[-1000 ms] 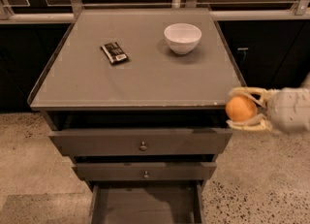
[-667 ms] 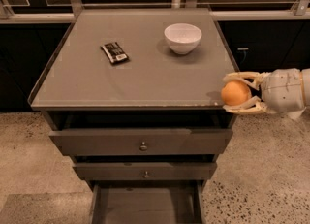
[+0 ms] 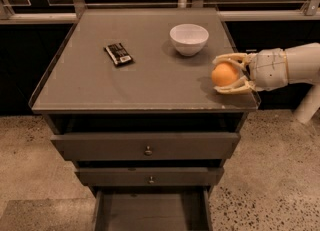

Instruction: Pick orange from bottom drawer and place on counter

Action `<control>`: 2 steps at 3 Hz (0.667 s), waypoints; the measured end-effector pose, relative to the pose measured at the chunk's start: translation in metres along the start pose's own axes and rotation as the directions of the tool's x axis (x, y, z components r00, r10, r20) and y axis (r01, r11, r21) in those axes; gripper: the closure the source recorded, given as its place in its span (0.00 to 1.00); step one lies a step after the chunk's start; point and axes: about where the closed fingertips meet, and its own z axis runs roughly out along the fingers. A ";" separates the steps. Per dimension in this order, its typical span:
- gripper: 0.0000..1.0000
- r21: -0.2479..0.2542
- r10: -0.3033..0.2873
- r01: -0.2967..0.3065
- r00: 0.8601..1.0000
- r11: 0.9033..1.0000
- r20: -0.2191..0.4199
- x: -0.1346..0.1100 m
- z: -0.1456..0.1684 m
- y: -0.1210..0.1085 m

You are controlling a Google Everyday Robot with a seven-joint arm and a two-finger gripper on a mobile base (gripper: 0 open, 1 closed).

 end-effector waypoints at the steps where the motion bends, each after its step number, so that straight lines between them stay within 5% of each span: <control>1: 0.80 0.007 -0.007 0.007 1.000 1.000 0.005 -0.001 0.001 -0.006; 2: 0.59 0.007 -0.007 0.007 1.000 1.000 0.005 -0.001 0.001 -0.006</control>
Offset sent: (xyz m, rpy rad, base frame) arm 0.0049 0.0010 0.0040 0.0052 -0.0099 0.0014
